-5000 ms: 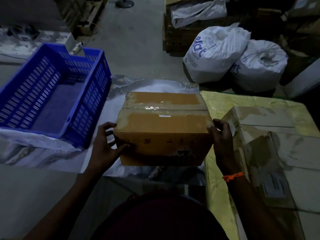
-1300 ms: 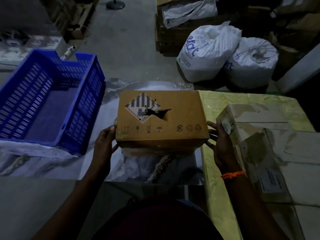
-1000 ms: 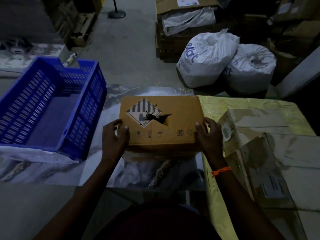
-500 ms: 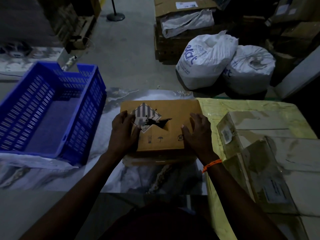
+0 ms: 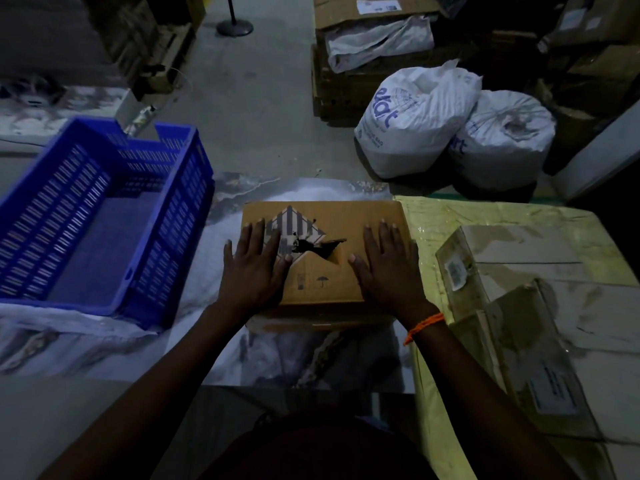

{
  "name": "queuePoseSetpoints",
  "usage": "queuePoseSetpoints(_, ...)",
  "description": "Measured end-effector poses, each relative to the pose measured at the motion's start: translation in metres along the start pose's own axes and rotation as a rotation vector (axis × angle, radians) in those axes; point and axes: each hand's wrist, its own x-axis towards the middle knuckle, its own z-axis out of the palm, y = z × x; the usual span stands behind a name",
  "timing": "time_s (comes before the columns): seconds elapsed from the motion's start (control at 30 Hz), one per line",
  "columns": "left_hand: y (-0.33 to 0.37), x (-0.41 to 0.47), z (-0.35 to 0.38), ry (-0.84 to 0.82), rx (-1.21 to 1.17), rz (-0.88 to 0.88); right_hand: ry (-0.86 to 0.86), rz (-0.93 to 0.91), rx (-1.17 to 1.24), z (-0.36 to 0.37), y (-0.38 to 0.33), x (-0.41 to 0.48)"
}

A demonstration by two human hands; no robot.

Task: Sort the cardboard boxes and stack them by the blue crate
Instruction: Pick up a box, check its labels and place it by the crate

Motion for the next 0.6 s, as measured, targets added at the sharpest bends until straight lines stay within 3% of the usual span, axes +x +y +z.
queuePoseSetpoints(0.23,0.0,0.002,0.002,-0.089,0.049,-0.002,-0.042,0.0,-0.046,0.003,0.0,-0.002)
queuePoseSetpoints(0.4,0.0,-0.001,0.001,-0.06,0.019,0.02,-0.039,0.056,-0.012,0.0,-0.003,-0.007)
queuePoseSetpoints(0.47,-0.001,-0.007,0.006,-0.014,0.004,0.037,-0.022,0.164,0.05,-0.002,-0.003,-0.02)
queuePoseSetpoints(0.6,0.004,-0.02,0.013,0.072,-0.014,0.053,0.043,0.498,0.401,-0.004,0.018,-0.04)
